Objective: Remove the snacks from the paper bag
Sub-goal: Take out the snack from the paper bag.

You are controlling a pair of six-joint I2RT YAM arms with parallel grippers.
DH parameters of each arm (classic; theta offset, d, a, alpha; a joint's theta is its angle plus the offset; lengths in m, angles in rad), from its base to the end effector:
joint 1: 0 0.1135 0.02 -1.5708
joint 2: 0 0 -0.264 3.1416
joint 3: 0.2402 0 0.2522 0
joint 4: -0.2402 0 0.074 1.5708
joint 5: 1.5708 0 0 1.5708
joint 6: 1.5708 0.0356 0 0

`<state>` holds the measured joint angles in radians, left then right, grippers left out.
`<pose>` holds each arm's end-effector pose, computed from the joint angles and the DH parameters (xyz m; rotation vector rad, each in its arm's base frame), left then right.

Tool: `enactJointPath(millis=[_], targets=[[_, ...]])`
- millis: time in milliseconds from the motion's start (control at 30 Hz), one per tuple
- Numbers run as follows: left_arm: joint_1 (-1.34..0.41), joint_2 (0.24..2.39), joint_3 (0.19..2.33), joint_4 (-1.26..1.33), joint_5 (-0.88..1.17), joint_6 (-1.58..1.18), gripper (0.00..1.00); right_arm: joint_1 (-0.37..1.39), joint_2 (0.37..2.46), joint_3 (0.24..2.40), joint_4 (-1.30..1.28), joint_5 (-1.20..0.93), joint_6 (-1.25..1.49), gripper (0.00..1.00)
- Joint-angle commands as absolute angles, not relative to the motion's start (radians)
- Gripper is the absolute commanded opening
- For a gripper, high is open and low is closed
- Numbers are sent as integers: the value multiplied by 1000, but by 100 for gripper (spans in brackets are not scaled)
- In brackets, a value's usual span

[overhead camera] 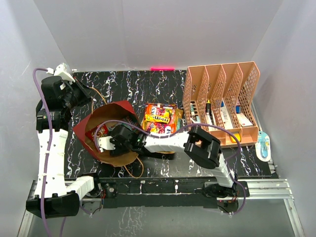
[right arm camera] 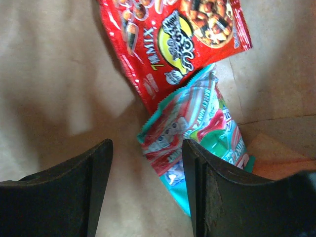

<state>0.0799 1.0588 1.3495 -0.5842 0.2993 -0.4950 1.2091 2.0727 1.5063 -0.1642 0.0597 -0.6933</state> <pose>0.2117 0.0064 0.4401 -0.3307 1.8601 -0.5643 0.1674 0.4365 0.1910 -1.8607 1.3651 0.1963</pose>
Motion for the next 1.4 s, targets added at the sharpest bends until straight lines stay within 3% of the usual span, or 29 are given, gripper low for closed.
enactJointPath(millis=[0,300,700,900,1133,1367], targets=[[73,1045,1381,-579,319,-497,0,1184,2114,1579,-118,115,-715,61],[69,1043,1378,-577,321,-499,0,1157,2174,1572,-24,167,-744,61],[68,1044,1379,-574,326,-503,0,1122,2217,1607,50,71,-730,61],[69,1033,1361,-578,312,-500,0,1088,2218,1661,9,13,-728,50],[68,1033,1370,-587,300,-493,0,1085,2230,1727,-67,-4,-725,18],[69,1030,1361,-583,296,-491,0,1085,2155,1739,-90,-24,-717,7]])
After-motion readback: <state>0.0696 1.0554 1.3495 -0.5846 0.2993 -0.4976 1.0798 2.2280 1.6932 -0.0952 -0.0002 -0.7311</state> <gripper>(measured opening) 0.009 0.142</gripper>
